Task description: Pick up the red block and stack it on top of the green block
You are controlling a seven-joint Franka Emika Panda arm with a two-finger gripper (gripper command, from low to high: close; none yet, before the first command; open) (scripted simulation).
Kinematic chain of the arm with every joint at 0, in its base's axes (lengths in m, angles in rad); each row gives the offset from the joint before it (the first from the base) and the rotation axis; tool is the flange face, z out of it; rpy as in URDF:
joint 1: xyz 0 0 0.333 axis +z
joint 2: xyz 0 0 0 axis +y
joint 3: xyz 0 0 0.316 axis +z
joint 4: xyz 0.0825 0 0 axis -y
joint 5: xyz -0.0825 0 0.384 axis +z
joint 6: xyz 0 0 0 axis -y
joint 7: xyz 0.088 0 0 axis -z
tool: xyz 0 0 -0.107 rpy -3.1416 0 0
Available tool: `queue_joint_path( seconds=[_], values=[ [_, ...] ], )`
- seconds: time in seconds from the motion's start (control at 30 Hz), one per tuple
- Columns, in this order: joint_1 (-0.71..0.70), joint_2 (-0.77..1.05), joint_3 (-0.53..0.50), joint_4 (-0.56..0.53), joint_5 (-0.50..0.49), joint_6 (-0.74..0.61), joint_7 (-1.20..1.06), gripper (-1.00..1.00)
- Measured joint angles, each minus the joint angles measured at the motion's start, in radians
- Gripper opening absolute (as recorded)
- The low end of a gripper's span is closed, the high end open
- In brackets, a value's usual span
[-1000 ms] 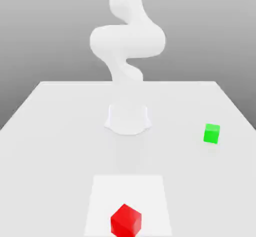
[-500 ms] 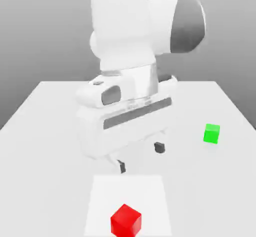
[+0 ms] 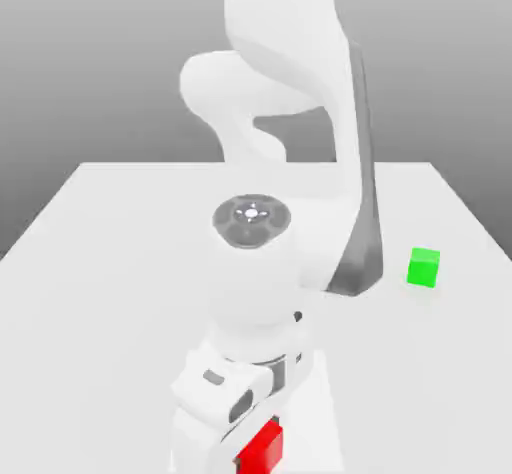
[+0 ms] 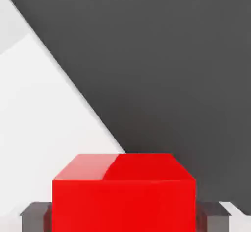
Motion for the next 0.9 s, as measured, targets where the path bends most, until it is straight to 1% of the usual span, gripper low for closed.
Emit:
queue_joint_path(
  seconds=[0.1, 0.27, 0.5, 0.67, 0.73, 0.9],
  values=[
    [0.001, -0.004, -0.001, -0.001, -0.003, -0.003, 0.002, -1.00],
    [0.042, -0.160, -0.044, -0.033, -0.079, -0.126, 0.069, -1.00],
    [0.219, -0.296, 0.116, -0.167, -0.016, -0.146, 0.281, -1.00],
    [0.408, -0.400, 0.230, -0.268, 0.024, -0.150, 0.449, -1.00],
    [0.487, -0.444, 0.255, -0.309, 0.032, -0.151, 0.521, -1.00],
    [0.592, -0.559, 0.373, -0.411, 0.045, -0.151, 0.709, -1.00]
  ],
)
